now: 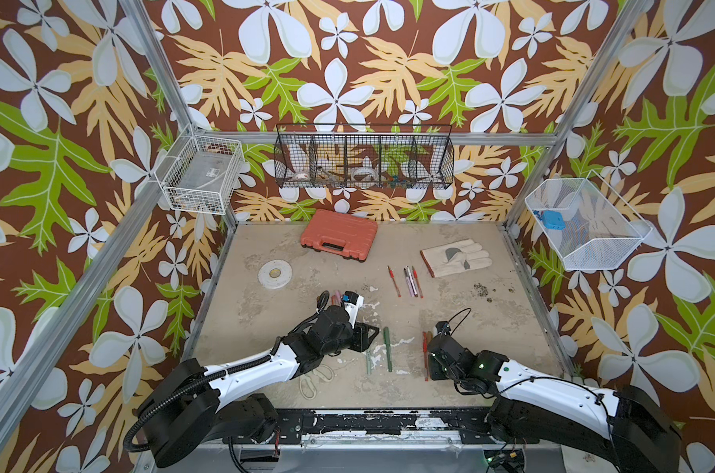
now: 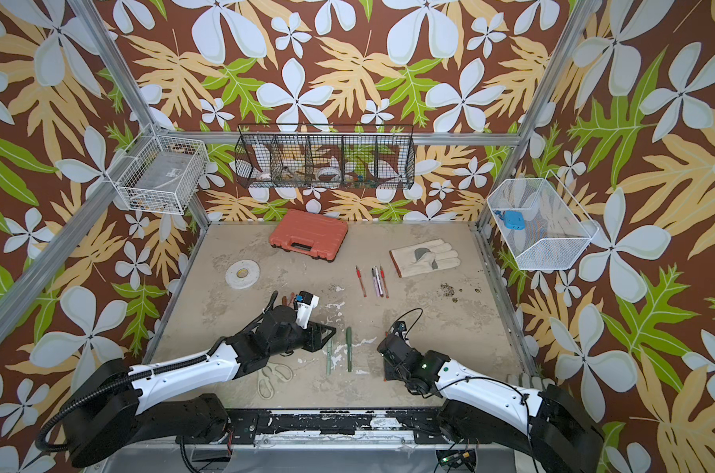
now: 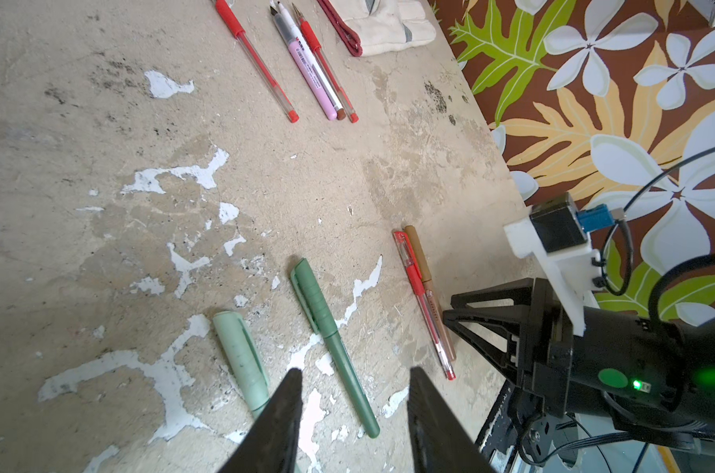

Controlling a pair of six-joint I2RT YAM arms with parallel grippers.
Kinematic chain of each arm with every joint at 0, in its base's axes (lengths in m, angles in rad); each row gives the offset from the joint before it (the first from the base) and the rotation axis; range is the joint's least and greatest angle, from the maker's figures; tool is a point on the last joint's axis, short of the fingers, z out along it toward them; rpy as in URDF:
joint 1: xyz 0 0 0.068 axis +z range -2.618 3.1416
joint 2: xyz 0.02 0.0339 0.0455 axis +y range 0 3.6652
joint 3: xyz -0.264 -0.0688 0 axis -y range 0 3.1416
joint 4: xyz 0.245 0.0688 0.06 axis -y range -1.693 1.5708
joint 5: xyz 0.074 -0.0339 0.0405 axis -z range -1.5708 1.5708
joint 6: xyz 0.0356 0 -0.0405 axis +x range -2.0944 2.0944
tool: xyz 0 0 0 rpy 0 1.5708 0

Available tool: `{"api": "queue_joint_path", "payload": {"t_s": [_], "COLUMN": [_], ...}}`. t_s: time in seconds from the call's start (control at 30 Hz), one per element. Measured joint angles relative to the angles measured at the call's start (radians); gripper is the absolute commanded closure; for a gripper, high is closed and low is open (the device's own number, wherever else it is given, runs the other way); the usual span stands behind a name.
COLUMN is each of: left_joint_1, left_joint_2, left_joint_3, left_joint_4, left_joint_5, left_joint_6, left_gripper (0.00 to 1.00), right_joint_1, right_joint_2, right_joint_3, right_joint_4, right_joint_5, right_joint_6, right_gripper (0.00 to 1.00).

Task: Open the pen caps
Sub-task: 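Lower the right gripper onto the tan capped pen beside the red pen, then grasp the tan pen and lift it upright with the right gripper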

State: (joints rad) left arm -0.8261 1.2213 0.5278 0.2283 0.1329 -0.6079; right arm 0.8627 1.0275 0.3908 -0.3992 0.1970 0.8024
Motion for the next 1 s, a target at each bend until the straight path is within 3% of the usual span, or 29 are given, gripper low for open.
{"api": "queue_joint_path", "payload": {"t_s": [0.43, 1.0], "left_joint_1": [0.0, 0.0], "left_joint_2": [0.0, -0.018], "left_joint_3": [0.0, -0.013], "left_joint_4": [0.002, 0.01], "left_joint_5": [0.011, 0.013], "left_joint_6": [0.0, -0.006], "left_gripper": [0.56, 0.55], "right_joint_1": [0.001, 0.001], "right_joint_2": [0.071, 0.113], "right_joint_3": [0.004, 0.004], "right_joint_4": [0.049, 0.117], "right_joint_5": [-0.003, 0.081], "right_joint_6": [-0.029, -0.033], "right_gripper": [0.74, 0.91]}}
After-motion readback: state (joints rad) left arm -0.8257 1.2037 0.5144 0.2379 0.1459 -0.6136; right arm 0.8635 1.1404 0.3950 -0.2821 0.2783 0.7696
